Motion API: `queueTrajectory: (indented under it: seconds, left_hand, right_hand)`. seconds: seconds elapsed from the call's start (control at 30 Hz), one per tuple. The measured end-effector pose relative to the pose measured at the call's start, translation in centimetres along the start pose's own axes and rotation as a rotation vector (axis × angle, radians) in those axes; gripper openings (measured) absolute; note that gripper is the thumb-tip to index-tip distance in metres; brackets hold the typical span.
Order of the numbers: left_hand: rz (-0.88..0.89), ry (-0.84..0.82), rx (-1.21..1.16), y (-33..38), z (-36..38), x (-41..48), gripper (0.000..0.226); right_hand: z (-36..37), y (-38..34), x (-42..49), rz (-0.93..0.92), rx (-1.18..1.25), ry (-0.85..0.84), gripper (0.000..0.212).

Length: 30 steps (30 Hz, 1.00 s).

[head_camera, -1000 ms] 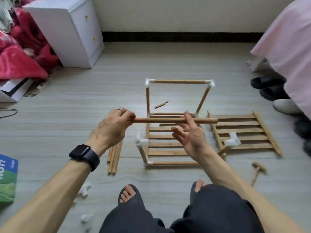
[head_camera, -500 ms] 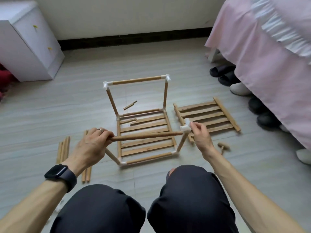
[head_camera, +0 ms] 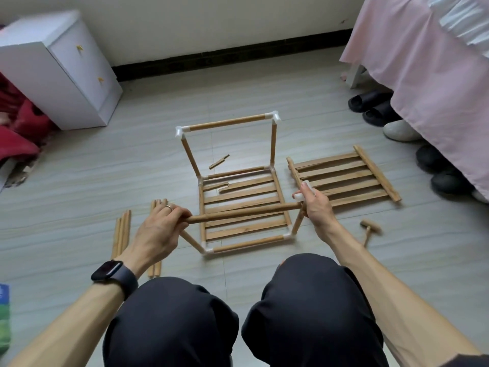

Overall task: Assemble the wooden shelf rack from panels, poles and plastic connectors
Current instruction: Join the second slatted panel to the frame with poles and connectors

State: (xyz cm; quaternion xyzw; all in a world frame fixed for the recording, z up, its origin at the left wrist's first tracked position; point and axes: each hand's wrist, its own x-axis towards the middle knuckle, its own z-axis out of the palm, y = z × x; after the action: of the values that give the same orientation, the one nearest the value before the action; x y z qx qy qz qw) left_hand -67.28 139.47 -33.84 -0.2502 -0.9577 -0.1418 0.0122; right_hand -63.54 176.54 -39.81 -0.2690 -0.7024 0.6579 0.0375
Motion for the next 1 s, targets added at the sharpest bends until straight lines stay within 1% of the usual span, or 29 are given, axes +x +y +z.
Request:
queueTrajectory:
  seconds: [0.1,0.43,1.0]
  left_hand:
    - [-0.007,0.008,0.002,-0.4,0.2,-0.2,0.015]
    - [-0.014,0.041,-0.024,-1.3,0.5,-0.9,0.016]
    - [-0.033,0.032,-0.034,-1.3,-0.1,-0.7,0.016]
  right_hand:
    - [0.2,0.3,0.4,-0.006,-0.009,-0.003,0.047]
    - [0.1,0.8,0.9,0.001,-0.014,0.0,0.044]
    - [0.4,0.5,0.8,0.022,-0.044,0.017,0.042]
